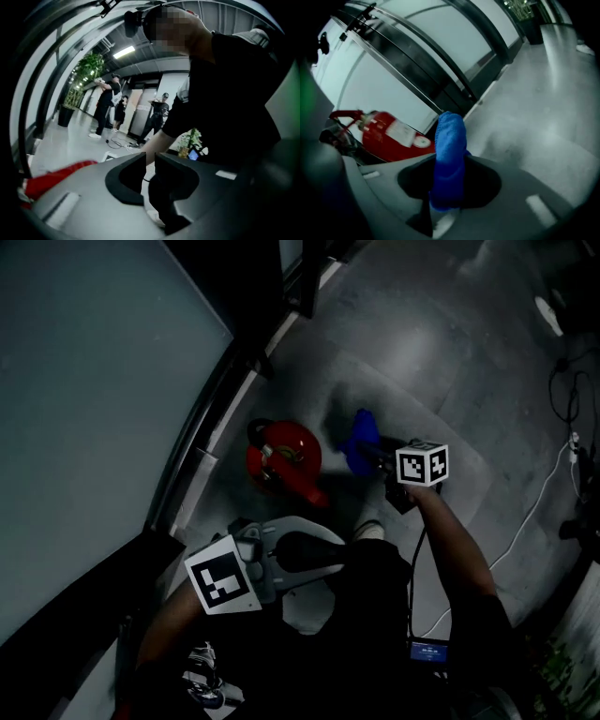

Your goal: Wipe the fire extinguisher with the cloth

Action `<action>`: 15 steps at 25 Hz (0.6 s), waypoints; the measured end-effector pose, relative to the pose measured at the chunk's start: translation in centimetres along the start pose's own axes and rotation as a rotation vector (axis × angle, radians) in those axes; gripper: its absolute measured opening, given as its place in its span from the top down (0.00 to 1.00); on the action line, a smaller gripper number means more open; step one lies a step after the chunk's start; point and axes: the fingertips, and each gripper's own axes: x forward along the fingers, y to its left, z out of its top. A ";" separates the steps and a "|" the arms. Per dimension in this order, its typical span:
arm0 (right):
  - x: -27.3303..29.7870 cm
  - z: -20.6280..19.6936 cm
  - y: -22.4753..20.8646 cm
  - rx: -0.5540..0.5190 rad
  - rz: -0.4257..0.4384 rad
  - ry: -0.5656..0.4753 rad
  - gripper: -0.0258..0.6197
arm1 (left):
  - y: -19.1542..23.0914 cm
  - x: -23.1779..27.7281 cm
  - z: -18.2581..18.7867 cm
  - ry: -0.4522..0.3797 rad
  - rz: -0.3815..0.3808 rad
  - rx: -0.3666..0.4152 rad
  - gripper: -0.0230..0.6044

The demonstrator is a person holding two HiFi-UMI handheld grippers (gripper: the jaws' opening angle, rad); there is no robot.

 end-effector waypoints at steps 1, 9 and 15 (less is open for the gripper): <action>-3.1 1.2 1.9 -0.016 -0.010 -0.032 0.75 | 0.4 -0.2 1.9 0.006 0.046 -0.012 0.86; -27.9 16.6 21.2 -0.153 -0.048 -0.328 0.75 | 0.0 -4.7 25.1 -0.070 0.473 -0.179 0.86; -43.8 22.9 37.7 -0.198 0.074 -0.402 0.75 | -6.8 -6.9 42.9 -0.042 0.801 -0.091 0.87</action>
